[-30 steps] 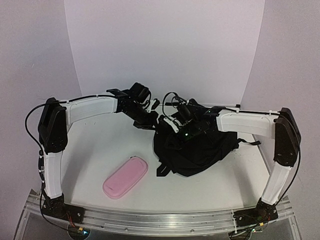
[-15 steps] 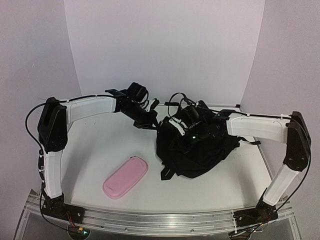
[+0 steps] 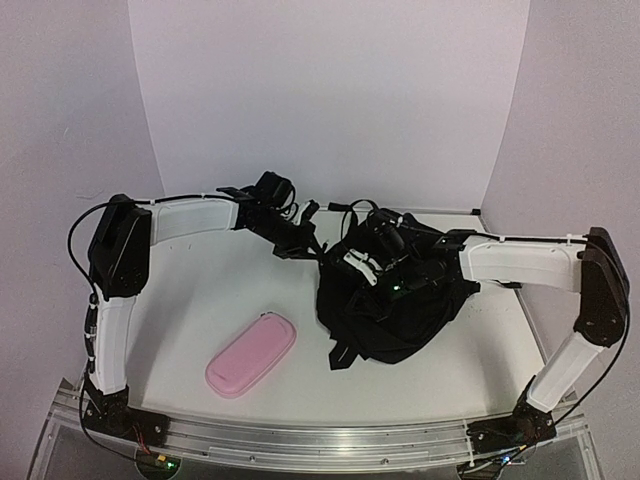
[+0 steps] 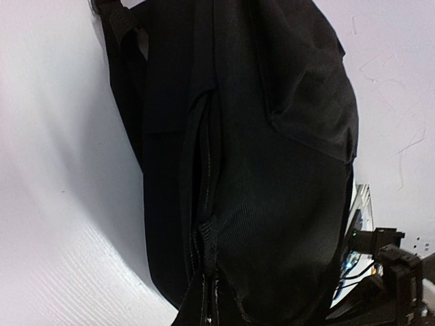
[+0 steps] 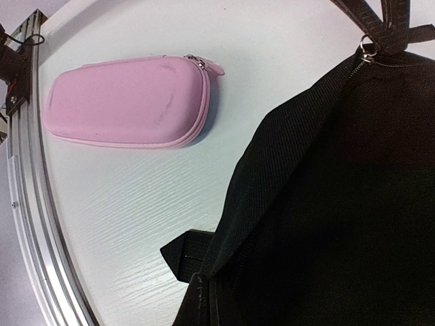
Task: Pack the student bag
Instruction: Zip the student bag at the center of the board.
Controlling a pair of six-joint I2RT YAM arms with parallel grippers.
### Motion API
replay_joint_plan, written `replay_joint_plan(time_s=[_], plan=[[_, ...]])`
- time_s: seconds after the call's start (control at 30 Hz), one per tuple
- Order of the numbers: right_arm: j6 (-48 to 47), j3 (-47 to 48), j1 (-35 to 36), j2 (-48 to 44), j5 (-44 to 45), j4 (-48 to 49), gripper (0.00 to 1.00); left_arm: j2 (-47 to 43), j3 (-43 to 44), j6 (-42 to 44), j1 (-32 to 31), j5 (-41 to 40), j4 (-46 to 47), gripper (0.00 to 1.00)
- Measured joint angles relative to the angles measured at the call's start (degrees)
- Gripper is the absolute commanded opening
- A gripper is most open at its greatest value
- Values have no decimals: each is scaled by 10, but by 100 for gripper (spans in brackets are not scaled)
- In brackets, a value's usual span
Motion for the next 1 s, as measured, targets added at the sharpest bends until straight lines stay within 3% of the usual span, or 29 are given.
replay_joint_plan(time_s=[0.23,0.5,1.0], plan=[[-5,-5,8,-4,-2,0,0,13,4,-56,1,-21,26,0],[-11,-5,11,-4,0,-2,0,82,89,-141,0,-73,22,0],[-15,-13,12,-8,16,12,0,117,133,-269,0,-103,27,1]])
